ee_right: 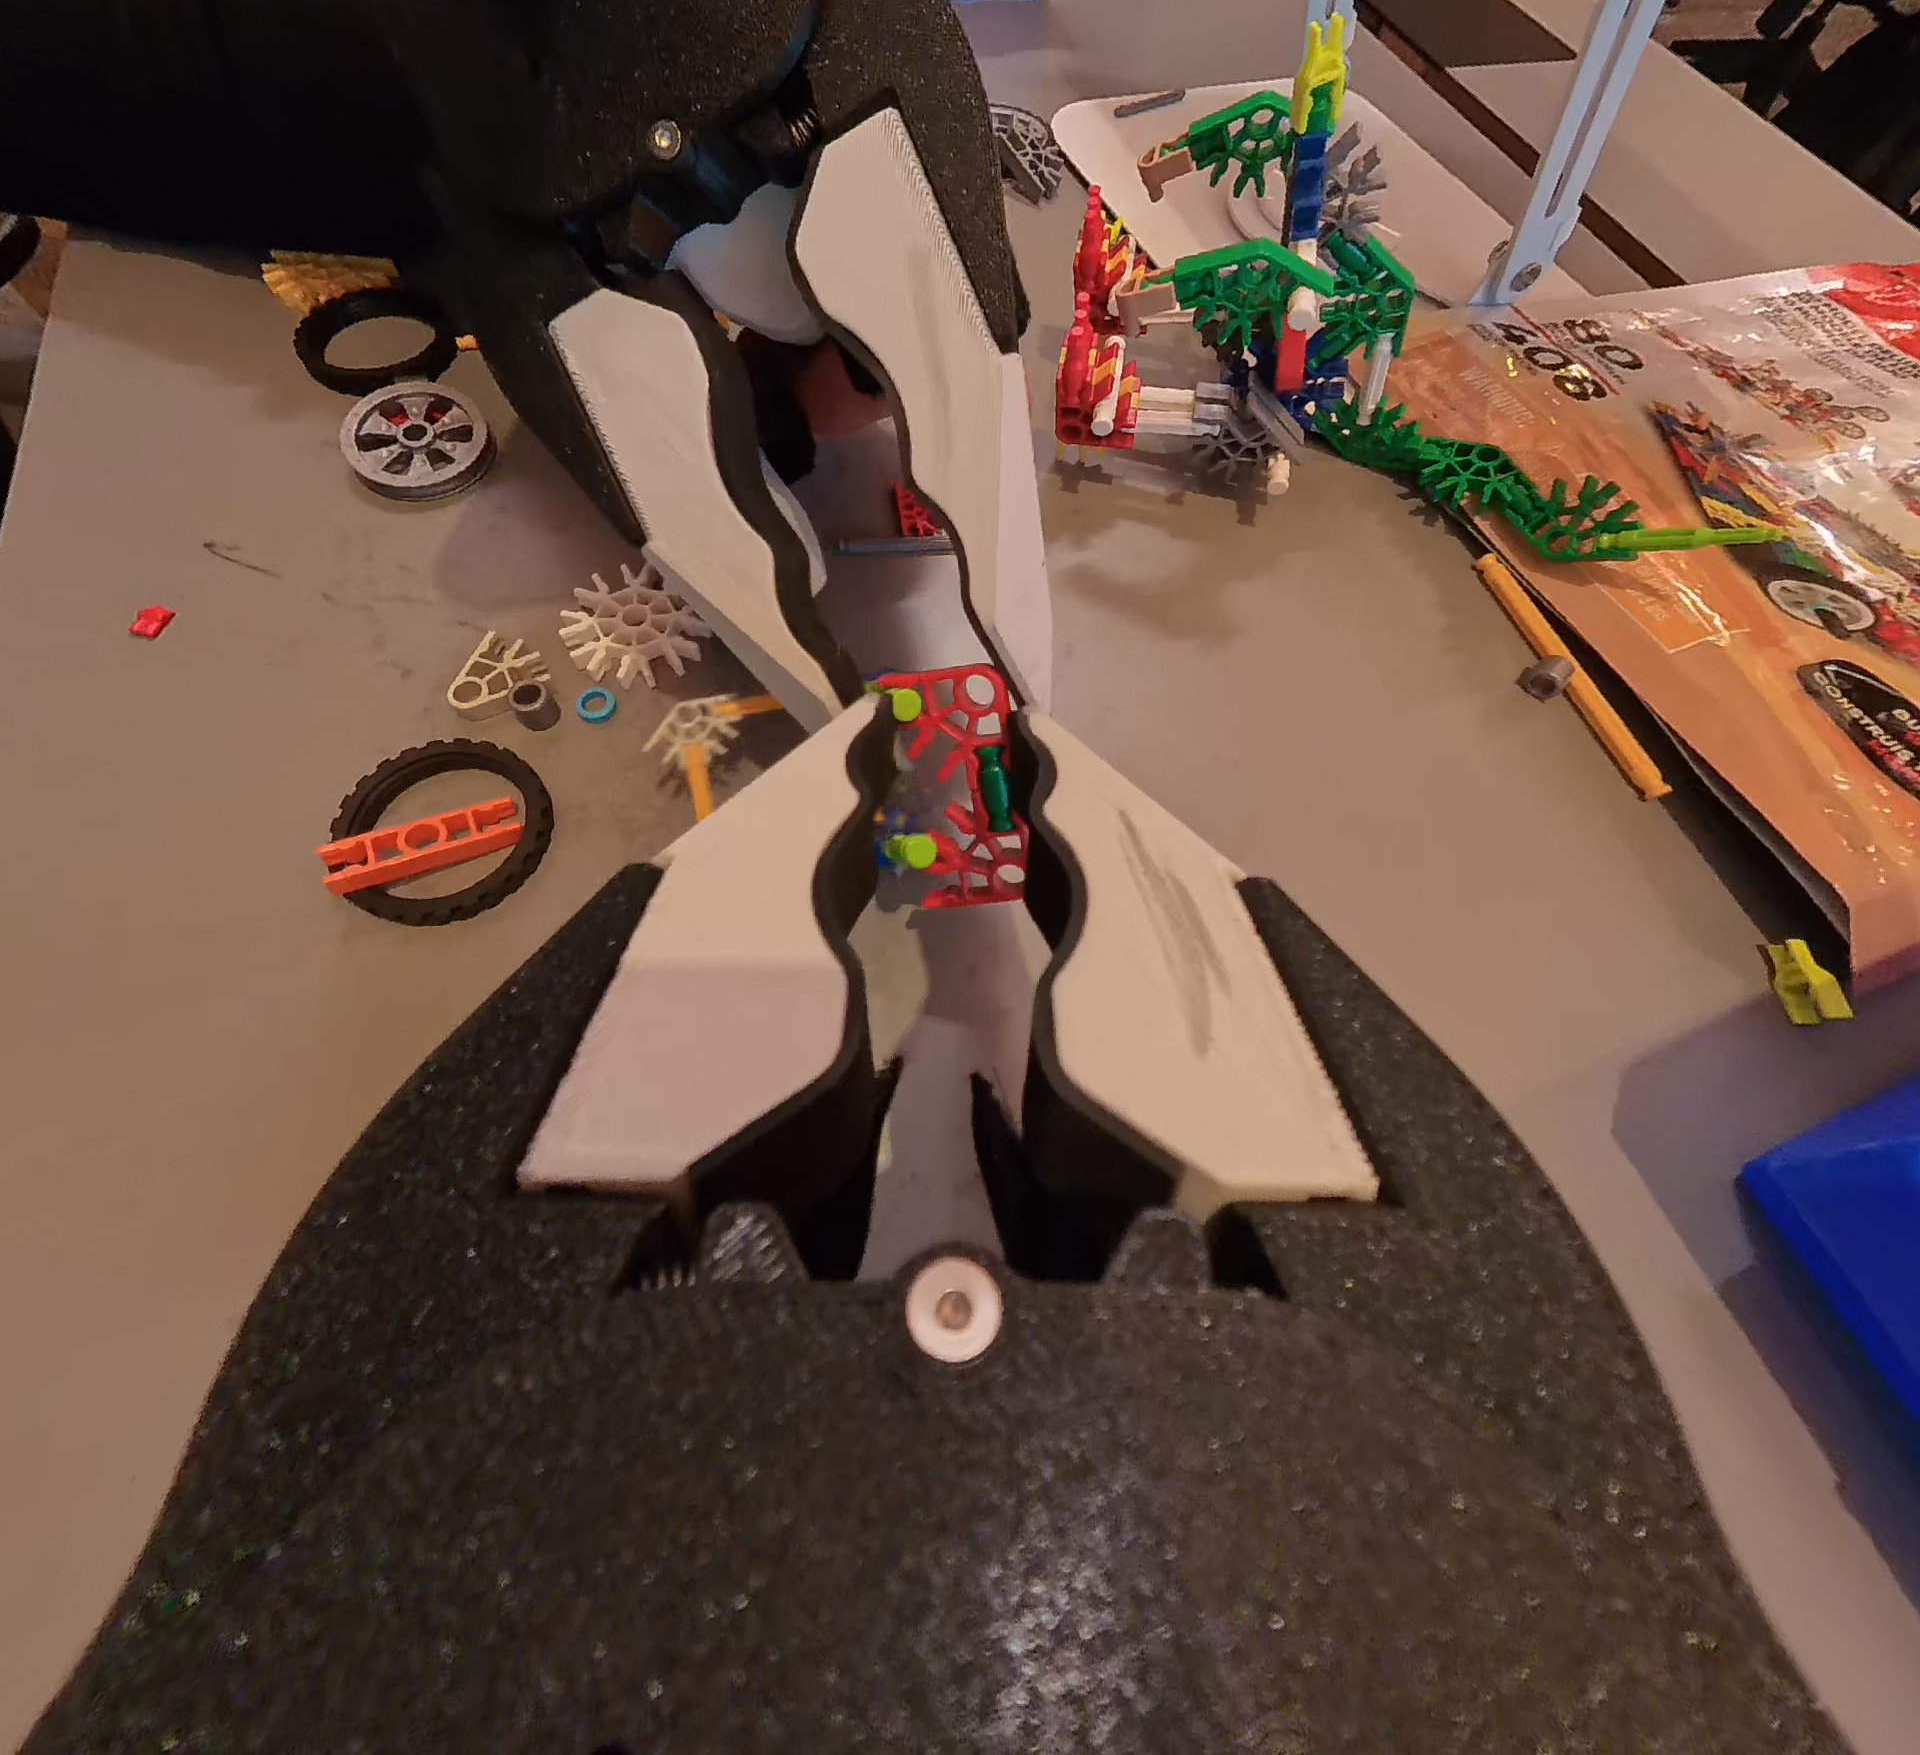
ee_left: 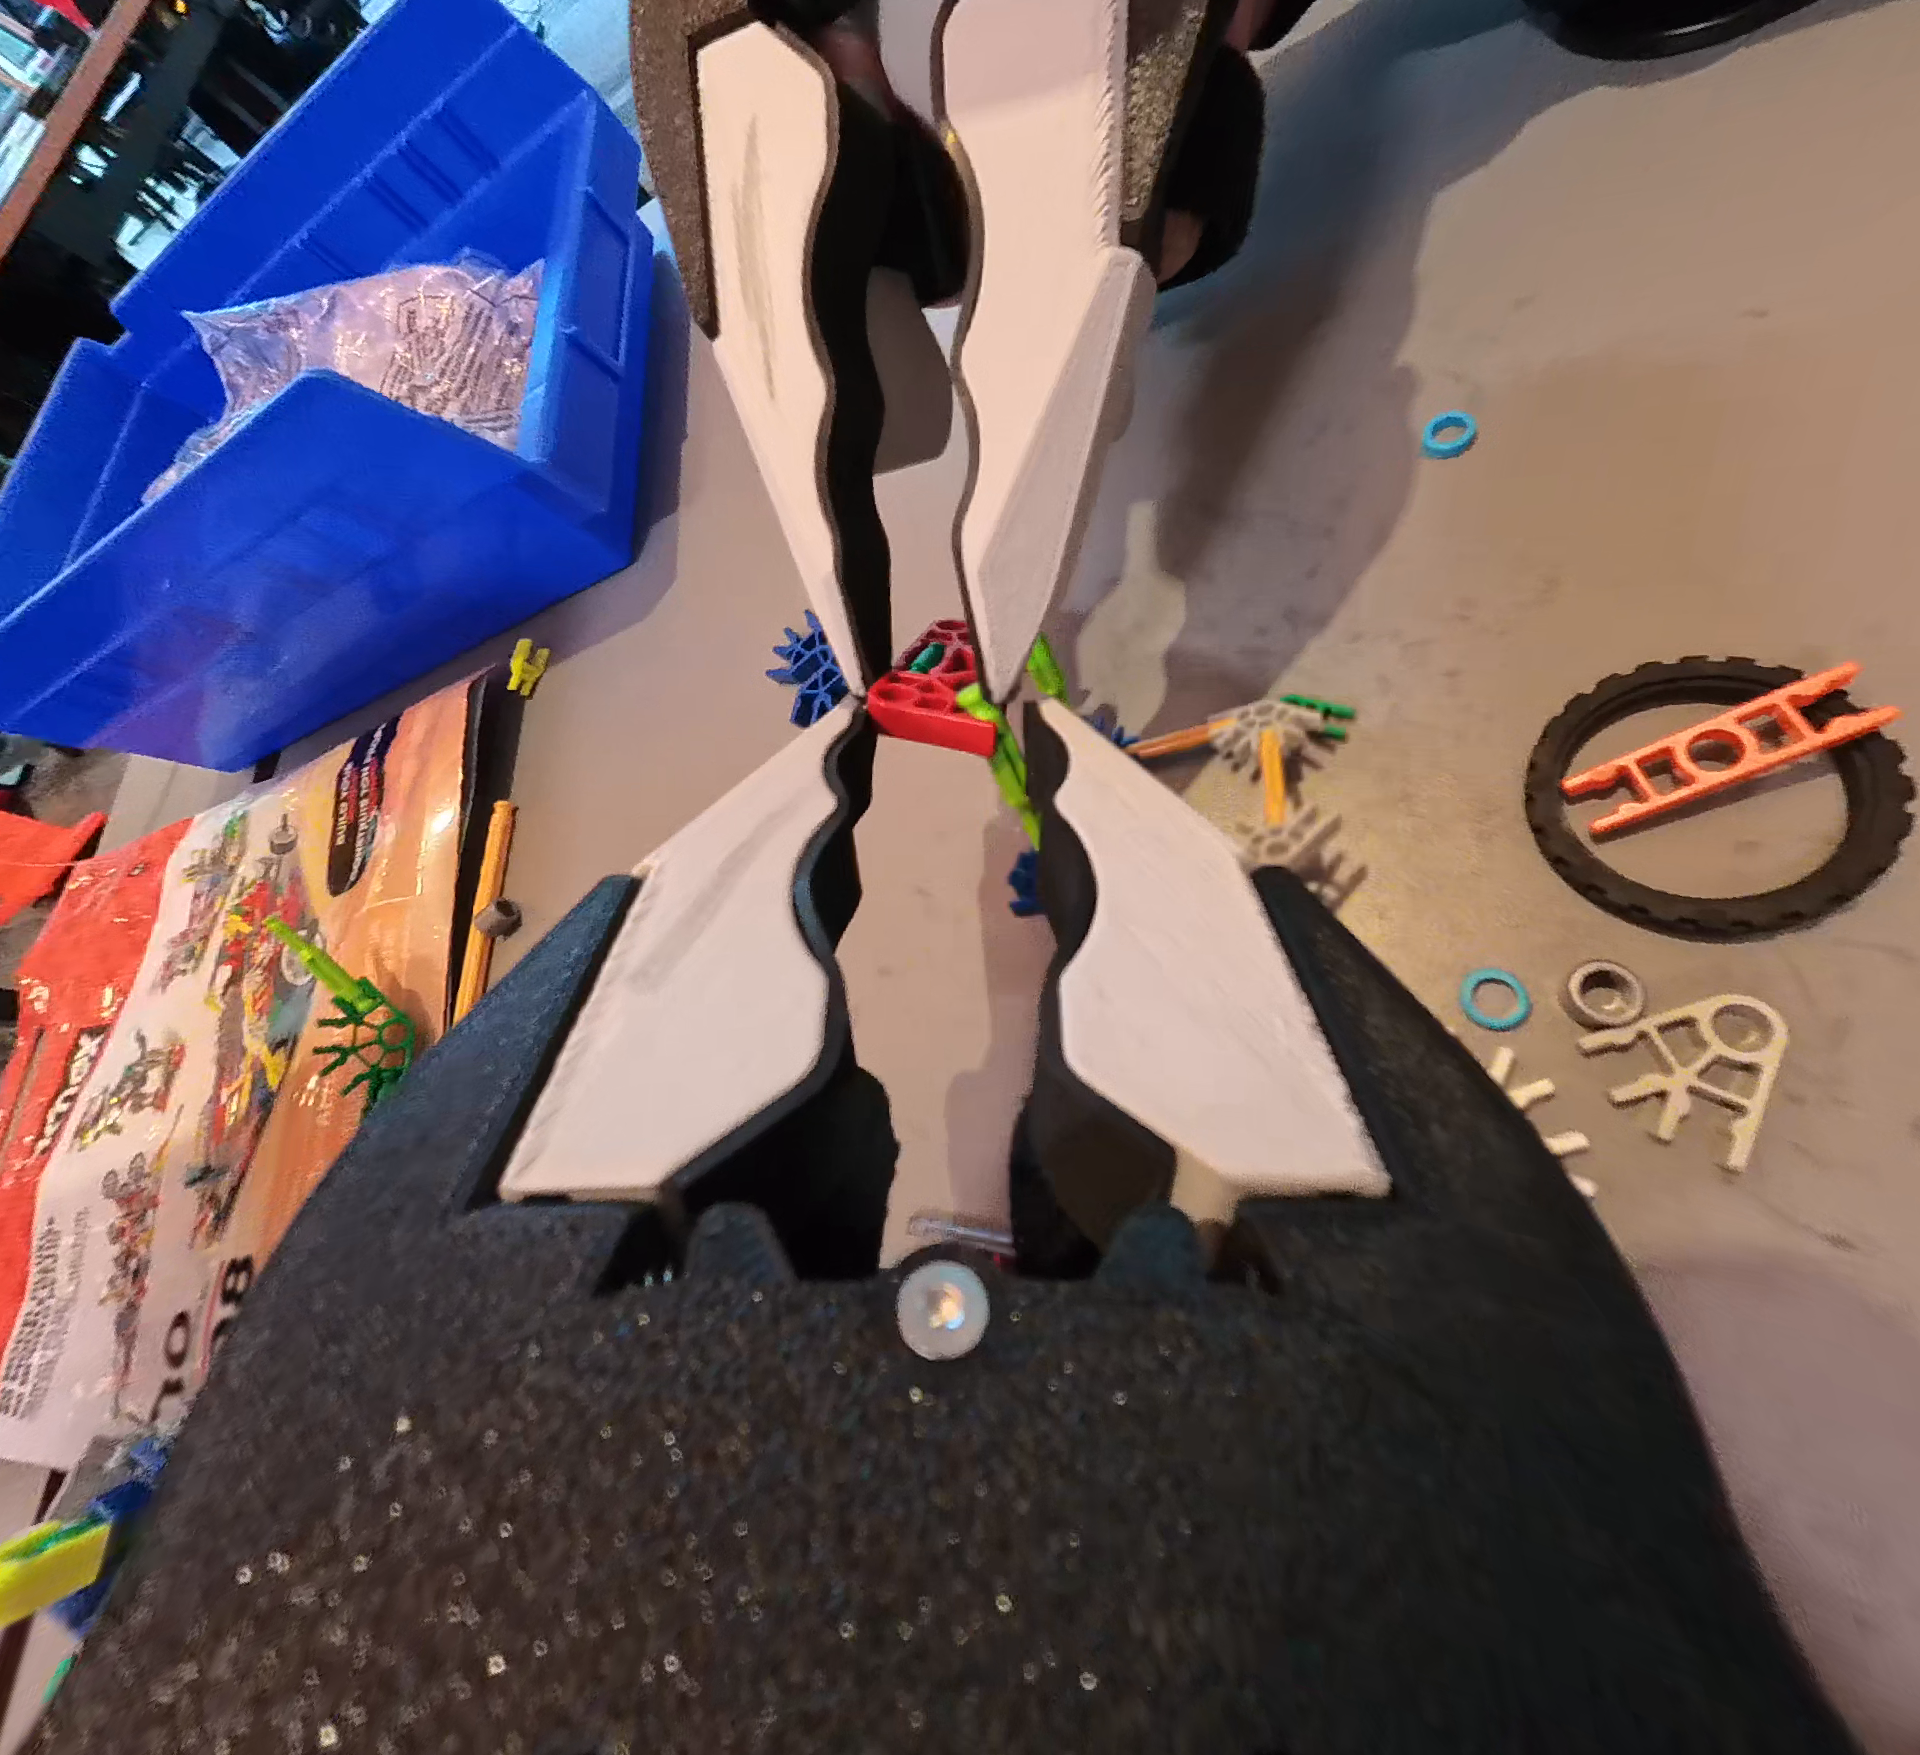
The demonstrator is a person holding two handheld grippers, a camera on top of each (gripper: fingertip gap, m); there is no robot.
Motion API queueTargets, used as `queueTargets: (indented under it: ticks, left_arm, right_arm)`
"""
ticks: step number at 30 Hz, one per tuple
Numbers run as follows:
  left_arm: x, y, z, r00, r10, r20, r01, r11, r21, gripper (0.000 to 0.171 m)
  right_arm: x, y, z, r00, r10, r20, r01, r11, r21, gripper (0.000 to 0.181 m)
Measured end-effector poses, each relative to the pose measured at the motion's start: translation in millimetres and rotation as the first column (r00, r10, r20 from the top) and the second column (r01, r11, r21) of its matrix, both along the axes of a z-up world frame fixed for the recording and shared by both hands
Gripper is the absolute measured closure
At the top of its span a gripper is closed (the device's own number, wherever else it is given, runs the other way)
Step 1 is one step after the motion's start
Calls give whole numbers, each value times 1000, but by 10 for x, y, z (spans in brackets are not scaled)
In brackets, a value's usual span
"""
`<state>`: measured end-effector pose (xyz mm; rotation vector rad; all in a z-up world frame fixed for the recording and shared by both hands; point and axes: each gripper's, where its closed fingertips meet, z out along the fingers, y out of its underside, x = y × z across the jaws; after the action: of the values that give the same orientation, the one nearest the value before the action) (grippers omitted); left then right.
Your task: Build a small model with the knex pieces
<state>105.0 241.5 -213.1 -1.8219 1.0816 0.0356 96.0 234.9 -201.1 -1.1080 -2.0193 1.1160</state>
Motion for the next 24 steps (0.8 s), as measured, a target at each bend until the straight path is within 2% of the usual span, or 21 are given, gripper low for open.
queueTargets:
  ticks: [17,18,19,21,23,24]
  left_arm:
    - [7,-31,3,1000,-9,23,9,1000,-11,143]
    - [5,-33,1,1000,-9,24,9,1000,-14,143]
    - [-10,-35,-13,1000,-6,15,6,1000,-19,141]
    - [-94,-16,-46,1000,23,-15,-23,1000,-17,149]
    - [21,-72,-42,998,-23,59,26,998,-51,157]
    - [32,-56,-58,999,-24,30,25,999,-37,159]
  right_arm:
    - [23,-26,5,1000,12,2,-12,1000,-10,161]
    - [23,-23,7,1000,10,1,-10,1000,-9,165]
    - [25,-17,24,1000,10,-10,-10,1000,-7,181]
    - [26,-17,58,1000,10,-22,-10,1000,-21,181]
    - [14,-33,20,1000,10,-9,-10,1000,-14,181]
    - [14,-35,-17,1000,11,5,-11,1000,-5,181]
